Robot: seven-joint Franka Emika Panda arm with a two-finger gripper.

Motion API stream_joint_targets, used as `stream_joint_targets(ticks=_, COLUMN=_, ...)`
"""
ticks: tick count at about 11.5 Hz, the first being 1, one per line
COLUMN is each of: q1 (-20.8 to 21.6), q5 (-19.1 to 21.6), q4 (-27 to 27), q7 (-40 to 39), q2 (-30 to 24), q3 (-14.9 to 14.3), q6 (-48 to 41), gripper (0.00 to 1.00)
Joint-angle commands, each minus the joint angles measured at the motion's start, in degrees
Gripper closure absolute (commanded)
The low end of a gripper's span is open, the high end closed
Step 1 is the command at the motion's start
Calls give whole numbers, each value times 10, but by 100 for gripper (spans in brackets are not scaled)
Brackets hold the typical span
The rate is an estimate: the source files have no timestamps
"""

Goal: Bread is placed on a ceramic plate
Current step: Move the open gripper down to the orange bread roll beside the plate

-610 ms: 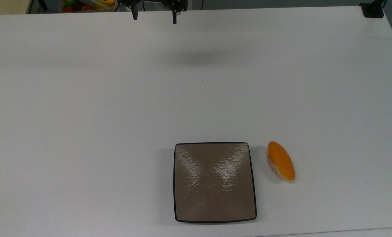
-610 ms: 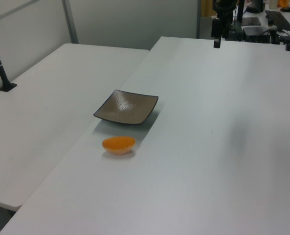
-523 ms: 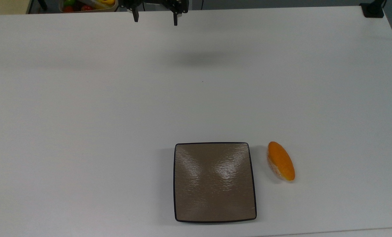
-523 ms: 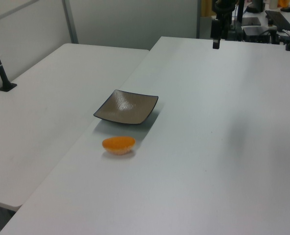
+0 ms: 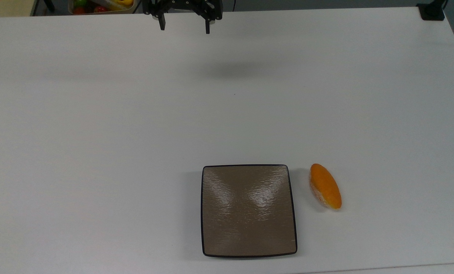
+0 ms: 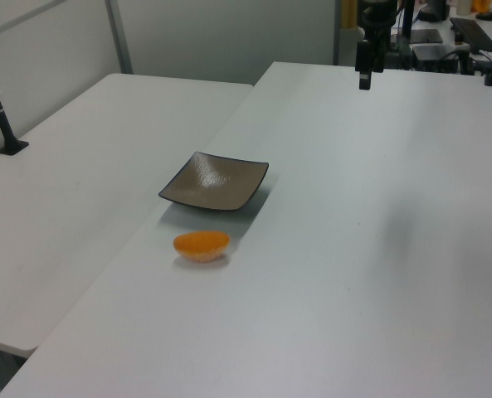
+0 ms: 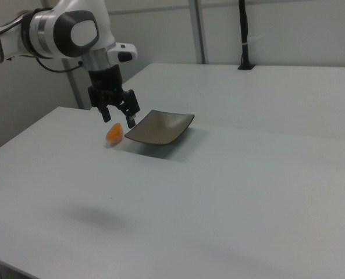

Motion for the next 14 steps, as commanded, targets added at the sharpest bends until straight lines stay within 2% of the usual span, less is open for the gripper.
stream_joint_targets(ticks=1, q1=1, q5=11, q4=-11, q7=-3, q2=-1, q3=0, q6=34, gripper=0)
stream_joint_targets(ticks=3, q1=1, q5=3, q4=-7, q7=-8, q2=14, q3=23, q6=61, gripper=0)
stream_joint_targets(ticks=6, q1=1, q5=0, q4=43, q7=-5, q2=64, q3=64, q6=96, gripper=0)
stream_joint_targets(ticks=8, q1=10, q5=-2, q4=55, q7=-5, q2=87, q3=89, q6=149, gripper=0)
stream_joint_targets(ticks=10, q1=36, q5=-19, q4=77, q7=-3, q2=134, q3=96, q6=208, gripper=0)
stream_joint_targets(ticks=12, q1=62, q5=-22, q4=115, q7=16, q2=198, q3=96, q6=221, gripper=0)
stream_joint_targets(ticks=14, q1=83, q5=-30, q4=115, q7=43, q2=236, q3=96, q6=270, gripper=0)
